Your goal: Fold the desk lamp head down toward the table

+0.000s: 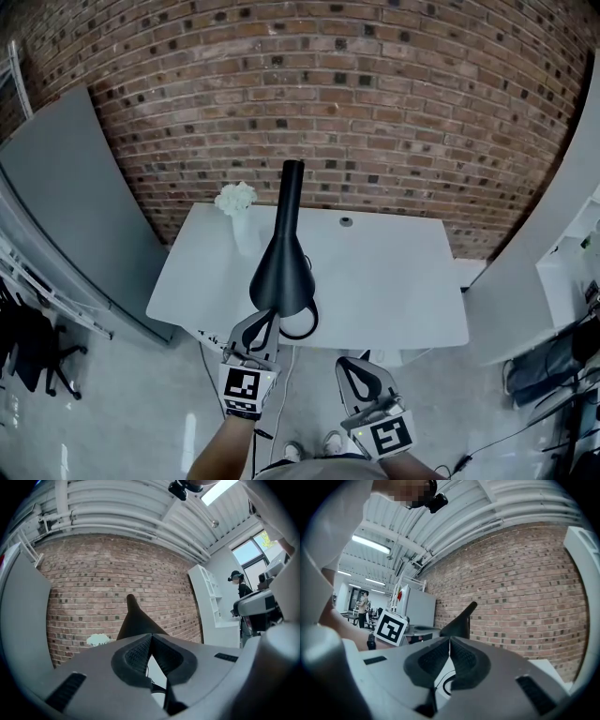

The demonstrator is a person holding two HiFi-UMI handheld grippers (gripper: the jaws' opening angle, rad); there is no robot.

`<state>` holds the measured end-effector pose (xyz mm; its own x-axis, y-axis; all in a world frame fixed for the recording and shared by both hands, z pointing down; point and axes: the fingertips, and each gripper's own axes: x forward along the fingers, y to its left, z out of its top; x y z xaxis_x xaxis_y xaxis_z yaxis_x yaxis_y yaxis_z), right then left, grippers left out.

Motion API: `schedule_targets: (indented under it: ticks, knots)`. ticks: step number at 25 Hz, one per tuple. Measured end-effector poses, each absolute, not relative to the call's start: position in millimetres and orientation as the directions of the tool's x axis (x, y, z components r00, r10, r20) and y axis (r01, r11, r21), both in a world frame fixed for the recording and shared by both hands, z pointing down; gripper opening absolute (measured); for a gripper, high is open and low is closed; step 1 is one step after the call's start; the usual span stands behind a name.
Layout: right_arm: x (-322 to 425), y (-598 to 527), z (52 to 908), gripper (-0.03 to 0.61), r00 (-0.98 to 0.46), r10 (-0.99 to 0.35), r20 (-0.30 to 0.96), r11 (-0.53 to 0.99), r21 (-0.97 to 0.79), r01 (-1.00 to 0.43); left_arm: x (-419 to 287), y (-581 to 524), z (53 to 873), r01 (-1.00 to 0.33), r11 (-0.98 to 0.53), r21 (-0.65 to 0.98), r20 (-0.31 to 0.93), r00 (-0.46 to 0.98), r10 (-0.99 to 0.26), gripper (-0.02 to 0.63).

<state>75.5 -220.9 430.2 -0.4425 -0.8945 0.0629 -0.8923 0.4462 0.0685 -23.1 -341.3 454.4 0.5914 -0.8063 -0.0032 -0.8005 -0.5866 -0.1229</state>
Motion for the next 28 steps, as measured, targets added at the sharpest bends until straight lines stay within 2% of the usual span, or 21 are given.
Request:
schedule_targets:
  ticks: [28]
  knots:
    - [125.4, -205.1, 427.6, 0.018, -0.353, -0.932, 0.080, 0.359, 0.074, -0.931, -8.5, -381.8, 503.8, -0.829, -0.547, -0.114, 0.071, 0.542, -0.837, 0.008]
